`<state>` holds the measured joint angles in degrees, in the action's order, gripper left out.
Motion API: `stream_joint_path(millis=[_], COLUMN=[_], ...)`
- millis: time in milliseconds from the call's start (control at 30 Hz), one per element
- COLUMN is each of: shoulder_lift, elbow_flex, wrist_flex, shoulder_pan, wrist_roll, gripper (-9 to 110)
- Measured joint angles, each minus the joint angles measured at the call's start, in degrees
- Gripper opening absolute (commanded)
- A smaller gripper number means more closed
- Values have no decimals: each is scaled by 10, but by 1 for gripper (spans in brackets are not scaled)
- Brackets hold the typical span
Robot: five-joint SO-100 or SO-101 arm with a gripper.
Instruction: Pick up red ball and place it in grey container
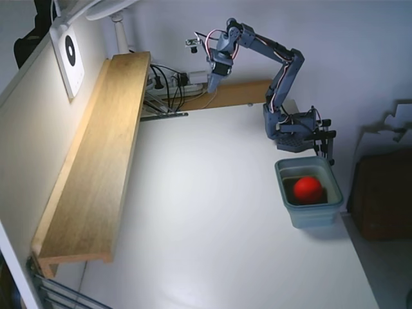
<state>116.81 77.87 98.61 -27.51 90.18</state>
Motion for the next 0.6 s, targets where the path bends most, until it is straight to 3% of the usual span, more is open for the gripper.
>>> stream_joint_path(millis=[600], shoulder_lift=[8], elbow_flex=[-3], wrist_flex=[11], shoulder_pan=[-18], wrist_roll=[0], gripper=[-3])
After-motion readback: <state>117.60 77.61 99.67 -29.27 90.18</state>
